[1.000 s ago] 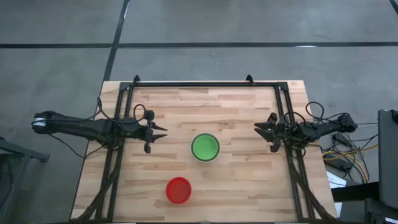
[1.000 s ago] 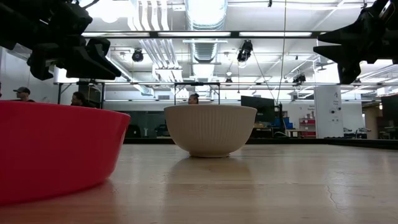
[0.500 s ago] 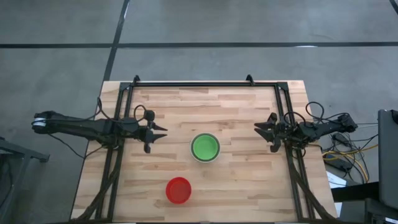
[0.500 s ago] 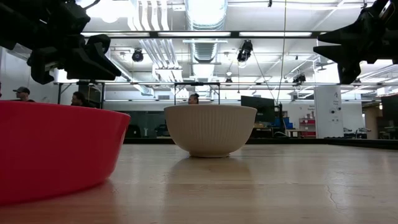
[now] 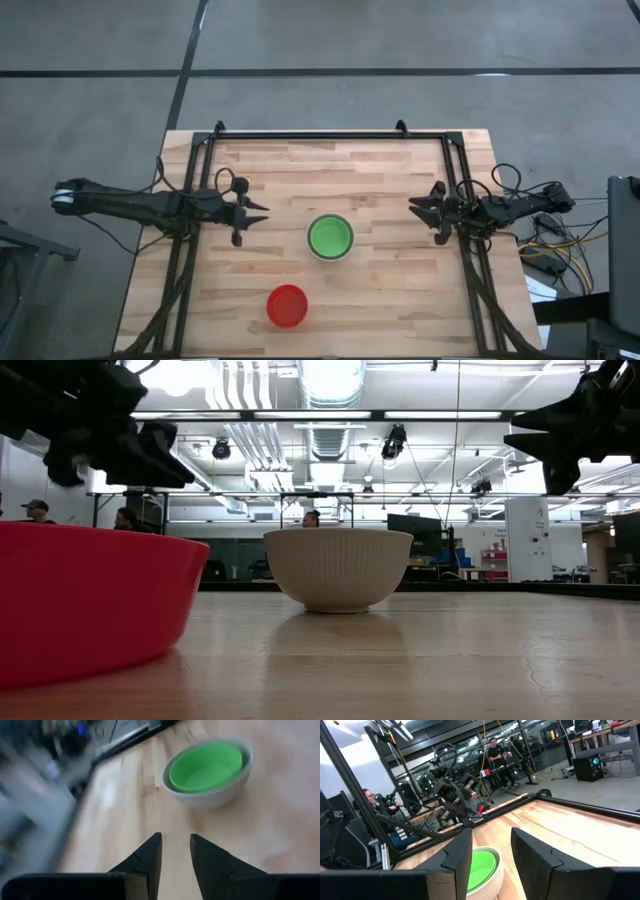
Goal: Nest bowls inside each other
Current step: Stack the red bowl on top of the green bowl
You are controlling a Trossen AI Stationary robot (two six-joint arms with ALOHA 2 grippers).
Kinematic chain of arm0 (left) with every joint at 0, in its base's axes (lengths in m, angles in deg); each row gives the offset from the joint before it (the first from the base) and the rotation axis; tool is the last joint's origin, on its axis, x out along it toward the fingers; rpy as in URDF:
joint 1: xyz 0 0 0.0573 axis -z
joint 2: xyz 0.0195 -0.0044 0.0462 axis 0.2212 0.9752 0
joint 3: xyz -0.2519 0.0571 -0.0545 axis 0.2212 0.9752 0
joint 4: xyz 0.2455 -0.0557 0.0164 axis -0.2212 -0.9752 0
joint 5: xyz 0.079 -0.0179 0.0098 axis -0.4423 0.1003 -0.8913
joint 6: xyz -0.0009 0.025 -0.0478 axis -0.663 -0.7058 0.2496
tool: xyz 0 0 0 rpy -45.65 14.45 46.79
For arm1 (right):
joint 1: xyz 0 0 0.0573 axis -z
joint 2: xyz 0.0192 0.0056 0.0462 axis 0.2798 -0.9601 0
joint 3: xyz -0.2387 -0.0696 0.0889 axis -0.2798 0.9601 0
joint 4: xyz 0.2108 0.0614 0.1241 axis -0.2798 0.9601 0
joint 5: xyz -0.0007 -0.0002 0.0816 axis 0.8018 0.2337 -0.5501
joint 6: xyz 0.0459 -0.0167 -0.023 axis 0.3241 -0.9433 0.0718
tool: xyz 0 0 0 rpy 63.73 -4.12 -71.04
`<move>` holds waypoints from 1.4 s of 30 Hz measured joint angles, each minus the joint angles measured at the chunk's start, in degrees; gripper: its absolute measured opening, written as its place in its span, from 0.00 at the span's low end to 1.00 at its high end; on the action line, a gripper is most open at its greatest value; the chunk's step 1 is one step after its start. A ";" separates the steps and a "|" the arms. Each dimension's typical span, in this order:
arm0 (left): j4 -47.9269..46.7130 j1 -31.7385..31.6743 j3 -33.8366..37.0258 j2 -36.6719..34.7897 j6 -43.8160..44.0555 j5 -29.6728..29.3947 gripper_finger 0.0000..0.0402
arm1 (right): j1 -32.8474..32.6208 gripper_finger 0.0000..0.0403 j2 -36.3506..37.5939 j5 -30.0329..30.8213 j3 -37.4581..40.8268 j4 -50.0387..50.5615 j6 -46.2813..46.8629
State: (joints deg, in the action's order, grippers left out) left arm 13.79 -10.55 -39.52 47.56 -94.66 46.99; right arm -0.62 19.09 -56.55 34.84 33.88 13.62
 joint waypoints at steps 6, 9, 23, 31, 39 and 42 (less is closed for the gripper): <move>0.10 -0.01 0.00 0.02 27.25 1.00 0.27 | 0.00 0.33 0.00 0.01 0.00 0.00 0.00; 0.10 -0.01 -0.01 -0.13 30.57 1.24 0.27 | 0.00 0.33 0.00 0.02 0.00 -0.01 0.00; -6.83 0.01 -3.80 -0.12 47.92 8.28 0.27 | 0.00 0.33 0.00 0.02 0.00 -0.01 0.00; -24.59 0.01 -16.44 1.65 48.63 7.90 0.27 | -0.02 0.33 0.02 0.02 0.00 0.00 0.00; -35.58 0.43 -26.54 7.08 52.72 7.79 0.27 | 0.00 0.33 0.01 0.04 0.00 -0.01 0.00; -37.68 1.57 -28.73 9.53 54.05 8.16 0.27 | 0.00 0.33 0.00 0.03 0.00 -0.02 0.00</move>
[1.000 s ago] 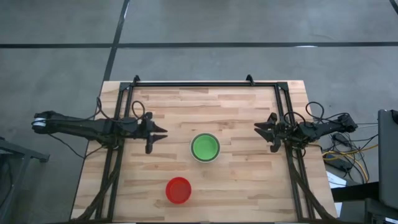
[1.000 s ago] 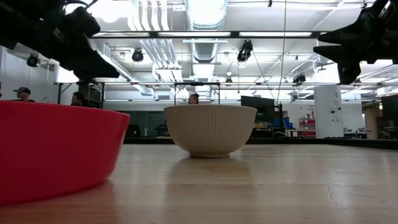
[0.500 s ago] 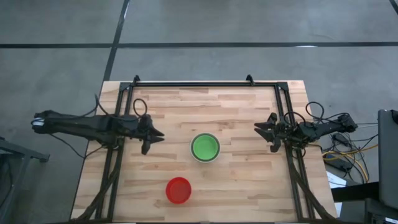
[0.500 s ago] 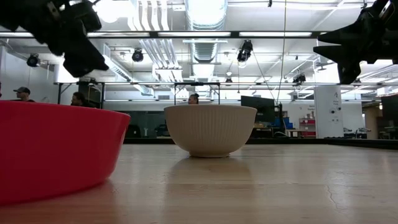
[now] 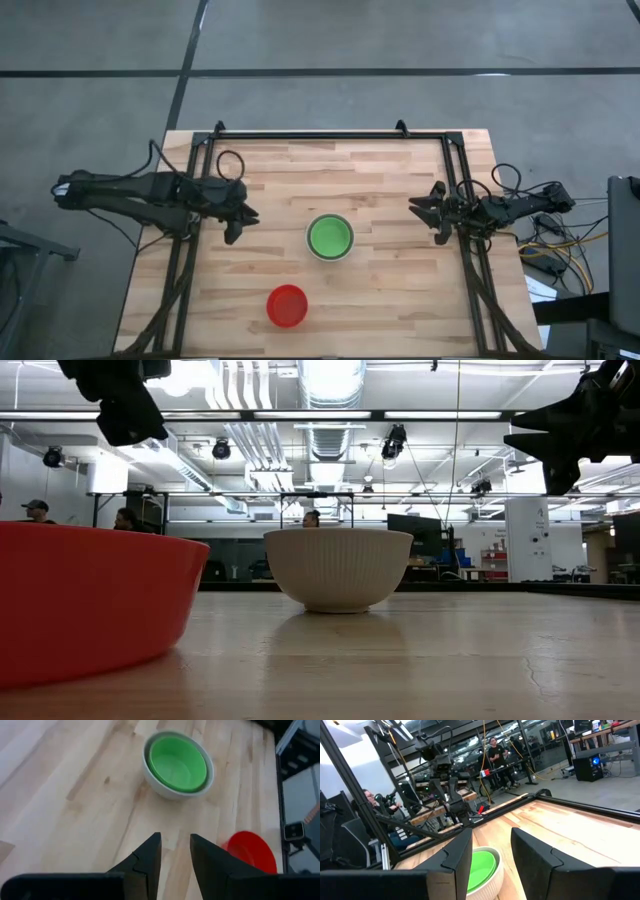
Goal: Nest bowls inside each other
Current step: Stack the red bowl on top of the green bowl
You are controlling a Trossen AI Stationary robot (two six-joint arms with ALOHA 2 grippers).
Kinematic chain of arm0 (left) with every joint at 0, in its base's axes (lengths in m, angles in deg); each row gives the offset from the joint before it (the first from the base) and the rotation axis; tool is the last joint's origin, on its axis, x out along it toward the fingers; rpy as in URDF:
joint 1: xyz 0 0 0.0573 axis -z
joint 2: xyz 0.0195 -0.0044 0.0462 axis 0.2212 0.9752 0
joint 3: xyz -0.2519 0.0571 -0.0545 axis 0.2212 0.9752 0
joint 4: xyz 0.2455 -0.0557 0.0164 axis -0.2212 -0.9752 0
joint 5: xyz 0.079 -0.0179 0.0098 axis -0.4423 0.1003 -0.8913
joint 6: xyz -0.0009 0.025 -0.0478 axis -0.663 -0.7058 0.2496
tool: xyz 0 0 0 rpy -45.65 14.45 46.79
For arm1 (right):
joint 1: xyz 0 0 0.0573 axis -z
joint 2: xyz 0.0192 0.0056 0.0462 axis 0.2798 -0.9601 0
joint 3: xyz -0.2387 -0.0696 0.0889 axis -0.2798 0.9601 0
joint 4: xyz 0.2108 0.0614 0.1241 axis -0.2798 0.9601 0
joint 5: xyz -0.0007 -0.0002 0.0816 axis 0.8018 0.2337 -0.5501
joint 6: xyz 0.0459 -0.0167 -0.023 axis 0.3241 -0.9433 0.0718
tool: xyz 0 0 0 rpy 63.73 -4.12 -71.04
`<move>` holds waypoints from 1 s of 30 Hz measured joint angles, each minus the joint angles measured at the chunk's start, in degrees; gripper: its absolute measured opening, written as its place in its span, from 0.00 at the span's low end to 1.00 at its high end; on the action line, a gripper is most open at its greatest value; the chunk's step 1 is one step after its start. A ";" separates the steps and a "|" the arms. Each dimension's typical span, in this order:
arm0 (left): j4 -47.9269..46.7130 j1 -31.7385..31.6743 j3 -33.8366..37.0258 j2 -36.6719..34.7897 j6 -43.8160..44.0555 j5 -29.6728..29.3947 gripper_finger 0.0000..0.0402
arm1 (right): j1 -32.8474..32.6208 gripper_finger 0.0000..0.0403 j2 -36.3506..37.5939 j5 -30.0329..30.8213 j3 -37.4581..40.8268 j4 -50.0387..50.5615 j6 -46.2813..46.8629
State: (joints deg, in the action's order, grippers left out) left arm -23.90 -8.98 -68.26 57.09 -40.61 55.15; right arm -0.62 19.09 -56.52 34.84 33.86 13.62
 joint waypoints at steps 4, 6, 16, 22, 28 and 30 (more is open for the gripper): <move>-1.22 2.47 -1.45 3.08 2.07 0.10 0.27 | 0.00 0.33 0.00 0.01 0.00 0.02 0.00; -1.24 4.04 -1.45 4.38 4.53 0.14 0.27 | 0.00 0.33 0.00 0.01 0.00 0.00 0.00; 1.84 14.02 -1.93 12.02 21.35 -2.86 0.27 | -0.02 0.33 0.00 0.01 0.00 0.02 0.00; 2.77 16.78 -4.46 17.95 30.60 -3.42 0.27 | -0.01 0.33 0.01 0.00 0.00 0.00 0.00; 4.31 18.45 -6.32 24.25 39.76 -2.54 0.29 | 0.00 0.33 0.00 0.01 0.00 0.00 0.00; 5.79 19.53 -6.60 26.01 42.08 -2.06 0.32 | 0.00 0.33 0.02 0.01 0.00 0.00 0.00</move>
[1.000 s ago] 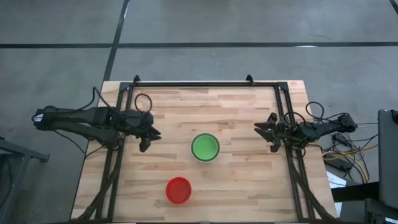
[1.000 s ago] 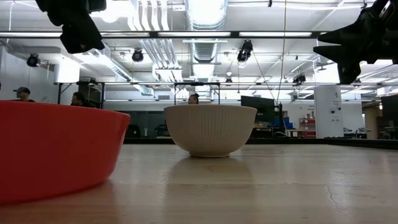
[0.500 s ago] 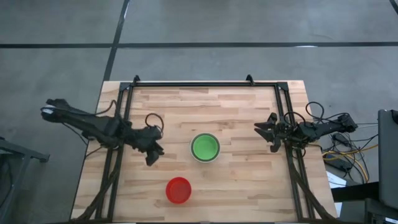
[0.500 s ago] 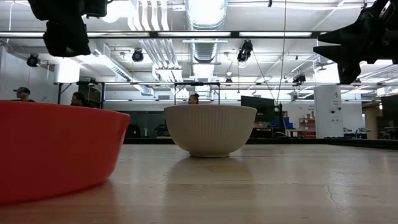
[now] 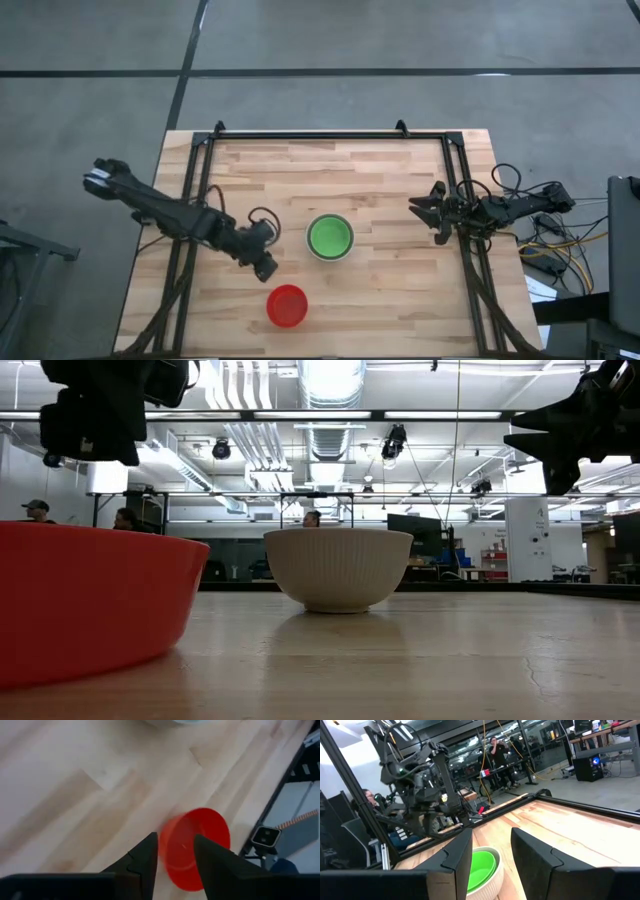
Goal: Nest bowls inside each other
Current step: Stack the red bowl on top of the green bowl
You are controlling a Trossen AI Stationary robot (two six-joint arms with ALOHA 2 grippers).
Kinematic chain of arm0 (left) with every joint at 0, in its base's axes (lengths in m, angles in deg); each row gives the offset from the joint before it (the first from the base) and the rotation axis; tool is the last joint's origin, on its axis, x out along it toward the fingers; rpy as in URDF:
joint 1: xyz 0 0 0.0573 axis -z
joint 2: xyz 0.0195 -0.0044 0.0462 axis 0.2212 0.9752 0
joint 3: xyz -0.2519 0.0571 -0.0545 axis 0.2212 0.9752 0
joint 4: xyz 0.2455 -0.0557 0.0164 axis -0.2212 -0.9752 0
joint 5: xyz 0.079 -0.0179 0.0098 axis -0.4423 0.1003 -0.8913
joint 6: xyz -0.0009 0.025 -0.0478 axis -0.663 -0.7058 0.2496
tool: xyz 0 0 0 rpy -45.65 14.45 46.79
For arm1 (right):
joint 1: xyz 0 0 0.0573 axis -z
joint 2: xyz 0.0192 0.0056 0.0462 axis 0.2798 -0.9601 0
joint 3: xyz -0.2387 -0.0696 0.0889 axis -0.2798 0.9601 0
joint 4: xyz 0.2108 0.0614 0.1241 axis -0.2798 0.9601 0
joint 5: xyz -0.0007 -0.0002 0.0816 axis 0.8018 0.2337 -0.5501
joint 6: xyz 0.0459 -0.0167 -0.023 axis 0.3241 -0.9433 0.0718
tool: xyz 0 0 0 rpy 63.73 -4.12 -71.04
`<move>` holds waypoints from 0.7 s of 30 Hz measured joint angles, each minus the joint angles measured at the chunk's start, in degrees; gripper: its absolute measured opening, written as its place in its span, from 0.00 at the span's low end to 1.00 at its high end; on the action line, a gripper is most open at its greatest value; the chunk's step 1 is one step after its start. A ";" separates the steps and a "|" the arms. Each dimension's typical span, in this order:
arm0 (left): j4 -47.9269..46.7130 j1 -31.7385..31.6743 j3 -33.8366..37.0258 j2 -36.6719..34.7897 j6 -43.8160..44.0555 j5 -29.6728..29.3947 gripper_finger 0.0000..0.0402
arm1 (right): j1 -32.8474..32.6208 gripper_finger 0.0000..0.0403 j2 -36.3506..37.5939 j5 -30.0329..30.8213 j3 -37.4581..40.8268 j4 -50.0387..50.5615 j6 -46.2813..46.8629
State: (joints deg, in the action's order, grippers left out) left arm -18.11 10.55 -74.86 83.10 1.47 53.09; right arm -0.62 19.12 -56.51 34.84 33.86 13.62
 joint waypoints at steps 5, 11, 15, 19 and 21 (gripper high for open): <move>2.56 2.99 -1.51 4.16 4.72 0.81 0.39 | -0.01 0.33 0.00 0.00 0.00 0.01 0.00; 3.11 6.69 -4.62 9.11 9.39 1.06 0.41 | -0.02 0.33 0.00 0.00 0.00 0.02 0.00; 2.88 7.87 -4.84 11.65 11.22 1.04 0.42 | -0.01 0.33 0.00 -0.01 0.00 0.02 0.01; 2.93 8.15 -4.84 13.49 14.08 1.53 0.42 | 0.00 0.33 0.00 0.00 0.00 0.02 0.00; 3.20 8.14 -4.84 14.34 15.49 2.14 0.42 | 0.00 0.33 0.00 0.00 0.00 0.00 0.00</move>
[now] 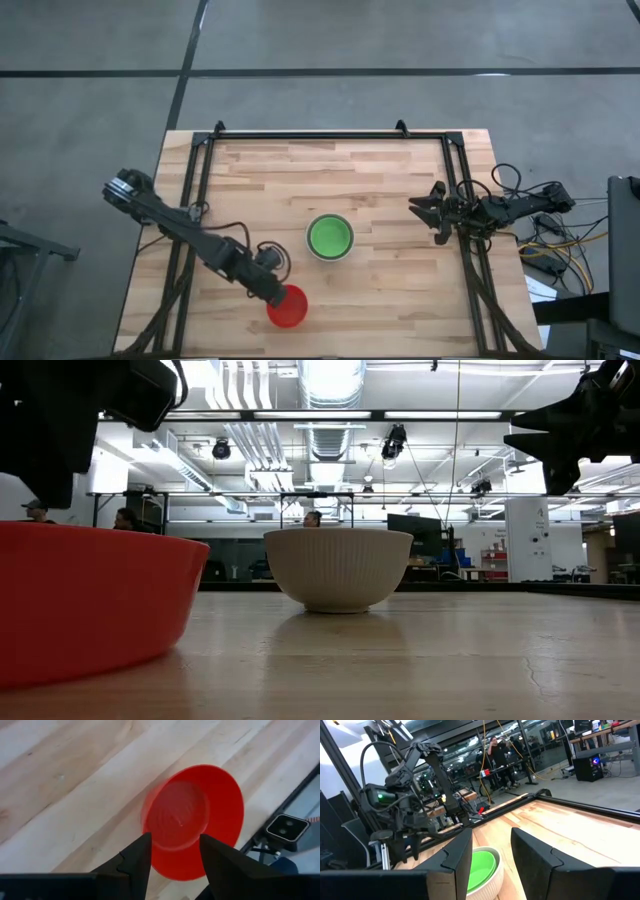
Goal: Nest bowls inside each other
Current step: Stack the red bowl on top of the green bowl
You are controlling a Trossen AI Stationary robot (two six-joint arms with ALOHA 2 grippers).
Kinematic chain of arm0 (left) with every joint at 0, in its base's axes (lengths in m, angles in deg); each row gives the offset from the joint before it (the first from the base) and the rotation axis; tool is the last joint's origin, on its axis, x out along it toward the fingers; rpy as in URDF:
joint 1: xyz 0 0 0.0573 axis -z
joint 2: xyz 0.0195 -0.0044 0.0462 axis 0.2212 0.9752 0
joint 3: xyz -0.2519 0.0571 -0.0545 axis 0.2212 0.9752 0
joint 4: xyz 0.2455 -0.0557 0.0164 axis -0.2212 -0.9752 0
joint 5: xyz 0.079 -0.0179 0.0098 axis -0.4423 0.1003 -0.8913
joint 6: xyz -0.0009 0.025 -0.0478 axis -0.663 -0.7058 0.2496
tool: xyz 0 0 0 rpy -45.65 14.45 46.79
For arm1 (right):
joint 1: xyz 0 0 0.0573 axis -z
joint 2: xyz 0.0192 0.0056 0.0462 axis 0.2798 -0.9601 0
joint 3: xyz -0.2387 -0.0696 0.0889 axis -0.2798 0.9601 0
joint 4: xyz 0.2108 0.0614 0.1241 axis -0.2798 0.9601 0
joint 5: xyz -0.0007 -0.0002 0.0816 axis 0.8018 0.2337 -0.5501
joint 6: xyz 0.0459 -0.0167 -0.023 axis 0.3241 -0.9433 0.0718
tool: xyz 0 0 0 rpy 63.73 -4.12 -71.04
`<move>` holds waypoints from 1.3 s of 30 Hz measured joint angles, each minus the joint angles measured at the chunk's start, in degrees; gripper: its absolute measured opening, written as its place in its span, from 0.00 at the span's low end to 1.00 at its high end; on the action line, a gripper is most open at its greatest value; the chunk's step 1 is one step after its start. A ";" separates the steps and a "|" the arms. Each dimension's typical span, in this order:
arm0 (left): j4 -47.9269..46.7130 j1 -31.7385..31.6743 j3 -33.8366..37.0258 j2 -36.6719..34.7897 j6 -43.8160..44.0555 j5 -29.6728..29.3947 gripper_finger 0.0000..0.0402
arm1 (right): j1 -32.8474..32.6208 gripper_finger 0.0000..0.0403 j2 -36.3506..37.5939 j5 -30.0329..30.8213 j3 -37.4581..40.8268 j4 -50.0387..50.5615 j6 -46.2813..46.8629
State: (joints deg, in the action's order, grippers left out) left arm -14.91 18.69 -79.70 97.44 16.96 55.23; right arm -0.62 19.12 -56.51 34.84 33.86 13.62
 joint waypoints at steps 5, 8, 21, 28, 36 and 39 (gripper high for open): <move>0.72 0.09 -0.02 1.36 0.26 0.36 0.42 | -0.02 0.33 0.00 0.00 0.00 0.02 0.00; 0.40 0.11 -0.02 2.12 0.45 0.48 0.42 | -0.02 0.33 0.00 0.00 0.00 0.02 0.00; 0.42 0.09 0.00 4.81 3.12 1.59 0.42 | -0.01 0.33 0.00 -0.01 0.00 0.02 0.00; 1.78 0.11 0.01 6.51 3.91 1.78 0.42 | 0.00 0.33 -0.01 0.00 0.00 0.02 0.00; 3.74 0.13 0.02 9.34 4.46 2.90 0.42 | -0.02 0.33 -0.01 -0.01 0.00 0.04 0.00; 4.47 0.13 0.02 10.19 4.46 3.25 0.42 | -0.02 0.33 -0.02 -0.01 0.00 0.04 0.00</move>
State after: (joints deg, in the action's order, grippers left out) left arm -10.44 18.82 -79.68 107.63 21.41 58.48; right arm -0.64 19.10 -56.52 34.84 33.90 13.62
